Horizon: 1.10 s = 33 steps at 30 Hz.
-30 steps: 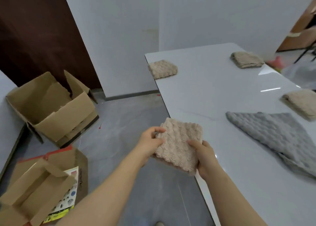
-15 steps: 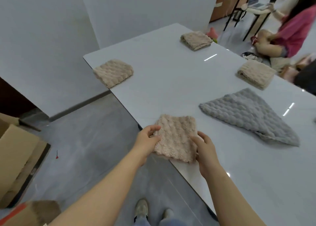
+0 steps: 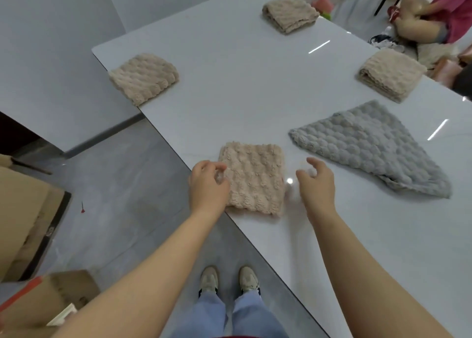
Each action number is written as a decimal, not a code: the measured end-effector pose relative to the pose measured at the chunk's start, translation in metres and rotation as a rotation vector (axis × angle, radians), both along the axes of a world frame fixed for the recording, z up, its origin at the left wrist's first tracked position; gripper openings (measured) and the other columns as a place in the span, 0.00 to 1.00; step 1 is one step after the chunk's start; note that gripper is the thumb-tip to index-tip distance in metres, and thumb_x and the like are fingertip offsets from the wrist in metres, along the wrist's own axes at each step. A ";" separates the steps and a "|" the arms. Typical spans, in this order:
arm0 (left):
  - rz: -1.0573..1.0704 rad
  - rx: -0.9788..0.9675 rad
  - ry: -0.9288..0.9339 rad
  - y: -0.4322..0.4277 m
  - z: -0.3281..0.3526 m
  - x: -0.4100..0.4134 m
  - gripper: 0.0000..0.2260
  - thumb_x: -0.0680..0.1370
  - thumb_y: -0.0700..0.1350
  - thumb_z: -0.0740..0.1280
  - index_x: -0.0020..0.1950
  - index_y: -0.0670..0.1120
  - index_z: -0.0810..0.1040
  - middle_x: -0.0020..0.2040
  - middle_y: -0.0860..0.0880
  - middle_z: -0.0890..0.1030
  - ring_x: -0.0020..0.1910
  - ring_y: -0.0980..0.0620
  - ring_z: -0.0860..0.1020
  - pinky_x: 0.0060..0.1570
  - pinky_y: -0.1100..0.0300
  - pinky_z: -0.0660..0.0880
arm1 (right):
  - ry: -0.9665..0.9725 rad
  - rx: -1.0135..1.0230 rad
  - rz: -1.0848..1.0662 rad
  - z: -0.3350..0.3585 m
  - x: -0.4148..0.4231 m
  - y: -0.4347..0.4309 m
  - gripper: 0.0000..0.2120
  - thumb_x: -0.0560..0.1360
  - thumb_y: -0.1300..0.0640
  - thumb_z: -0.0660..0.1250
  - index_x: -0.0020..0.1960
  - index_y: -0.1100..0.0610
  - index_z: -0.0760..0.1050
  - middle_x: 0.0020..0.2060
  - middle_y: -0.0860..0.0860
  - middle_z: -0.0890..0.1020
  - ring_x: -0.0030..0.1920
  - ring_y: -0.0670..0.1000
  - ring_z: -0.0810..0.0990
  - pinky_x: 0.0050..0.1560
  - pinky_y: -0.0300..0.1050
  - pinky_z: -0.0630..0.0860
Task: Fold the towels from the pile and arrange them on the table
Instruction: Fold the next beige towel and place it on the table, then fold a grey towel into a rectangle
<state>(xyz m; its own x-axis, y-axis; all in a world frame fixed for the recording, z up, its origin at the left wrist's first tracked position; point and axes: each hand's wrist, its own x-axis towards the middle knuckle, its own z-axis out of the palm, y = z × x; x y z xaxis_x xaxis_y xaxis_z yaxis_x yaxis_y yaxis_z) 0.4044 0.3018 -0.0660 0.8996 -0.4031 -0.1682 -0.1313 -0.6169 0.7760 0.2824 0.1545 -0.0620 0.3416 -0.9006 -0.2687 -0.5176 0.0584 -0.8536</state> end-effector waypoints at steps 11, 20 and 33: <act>-0.049 0.170 -0.324 -0.018 0.018 -0.043 0.14 0.73 0.39 0.63 0.56 0.49 0.77 0.64 0.49 0.71 0.64 0.46 0.64 0.63 0.50 0.63 | 0.482 -0.279 0.272 -0.007 -0.011 -0.064 0.23 0.75 0.60 0.58 0.70 0.54 0.62 0.70 0.54 0.63 0.62 0.61 0.67 0.49 0.49 0.66; -0.152 0.125 -0.320 -0.031 0.019 -0.090 0.14 0.73 0.39 0.63 0.58 0.47 0.77 0.60 0.49 0.75 0.62 0.46 0.68 0.58 0.62 0.57 | 0.448 -0.306 0.319 -0.005 -0.046 -0.052 0.08 0.77 0.56 0.56 0.51 0.57 0.72 0.53 0.54 0.74 0.48 0.58 0.74 0.41 0.47 0.68; -0.239 -0.006 -0.056 0.013 0.000 -0.179 0.11 0.75 0.40 0.63 0.55 0.50 0.77 0.54 0.52 0.78 0.50 0.53 0.74 0.51 0.60 0.69 | 0.287 -0.340 0.341 -0.019 -0.141 0.035 0.05 0.72 0.57 0.59 0.38 0.55 0.68 0.39 0.50 0.73 0.38 0.53 0.71 0.34 0.45 0.64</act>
